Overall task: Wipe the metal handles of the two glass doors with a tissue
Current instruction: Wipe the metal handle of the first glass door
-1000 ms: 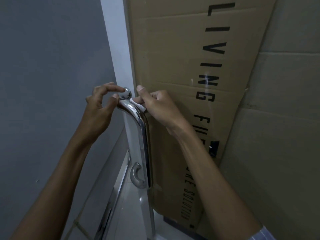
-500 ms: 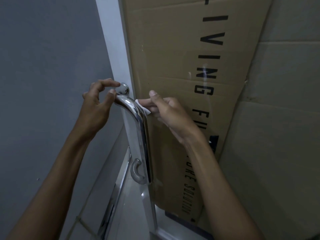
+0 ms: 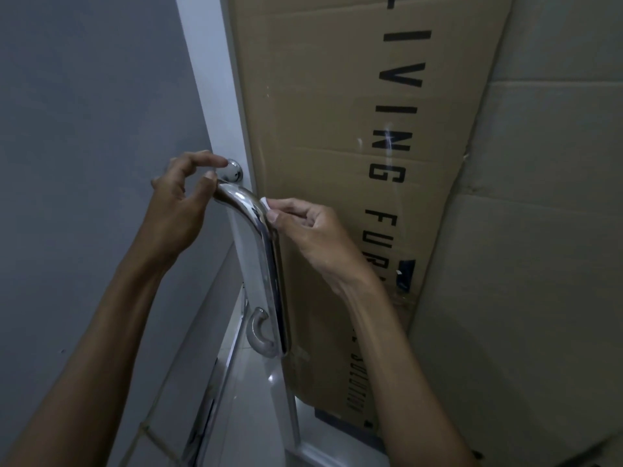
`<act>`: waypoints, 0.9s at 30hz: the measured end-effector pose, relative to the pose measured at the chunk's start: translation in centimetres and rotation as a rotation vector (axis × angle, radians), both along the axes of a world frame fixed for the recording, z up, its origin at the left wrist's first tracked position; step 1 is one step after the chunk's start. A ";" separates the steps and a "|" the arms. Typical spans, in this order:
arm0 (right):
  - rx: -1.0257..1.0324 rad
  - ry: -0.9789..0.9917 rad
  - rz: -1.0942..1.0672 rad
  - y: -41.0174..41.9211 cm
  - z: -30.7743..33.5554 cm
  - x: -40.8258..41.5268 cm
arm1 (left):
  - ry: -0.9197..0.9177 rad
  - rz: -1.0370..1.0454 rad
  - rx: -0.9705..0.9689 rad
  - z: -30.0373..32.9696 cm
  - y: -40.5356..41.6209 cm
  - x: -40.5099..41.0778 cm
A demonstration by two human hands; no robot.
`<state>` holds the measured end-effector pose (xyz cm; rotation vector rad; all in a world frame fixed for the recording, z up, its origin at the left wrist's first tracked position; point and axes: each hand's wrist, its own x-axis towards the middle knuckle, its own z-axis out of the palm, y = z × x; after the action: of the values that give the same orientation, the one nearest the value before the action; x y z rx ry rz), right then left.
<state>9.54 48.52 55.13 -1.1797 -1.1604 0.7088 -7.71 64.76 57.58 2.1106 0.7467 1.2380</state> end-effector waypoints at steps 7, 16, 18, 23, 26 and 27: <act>0.073 0.037 -0.121 0.1 -0.9 -0.9 | -0.027 -0.015 -0.030 -0.4 -0.2 -0.3; 0.104 0.084 -0.155 -0.7 -2.3 -1.3 | -0.108 0.002 -0.074 -1.1 -0.3 0.1; 0.114 0.090 -0.160 -0.5 -2.3 -1.5 | -0.190 0.067 -0.150 -1.7 -0.5 0.3; 0.096 0.140 -0.130 -1.0 -3.3 -2.1 | -0.329 0.103 -0.403 -4.5 -2.3 0.8; 0.072 0.164 -0.144 -1.1 -3.3 -2.1 | -0.293 -0.067 -0.545 -6.8 -3.1 0.9; 0.074 0.168 -0.149 -1.0 -3.2 -2.2 | -0.258 -0.137 -0.554 -7.2 -3.3 0.9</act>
<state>7.37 47.54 51.91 -1.1098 -0.9408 0.6333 -6.79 61.48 50.34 1.4954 0.7144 1.0526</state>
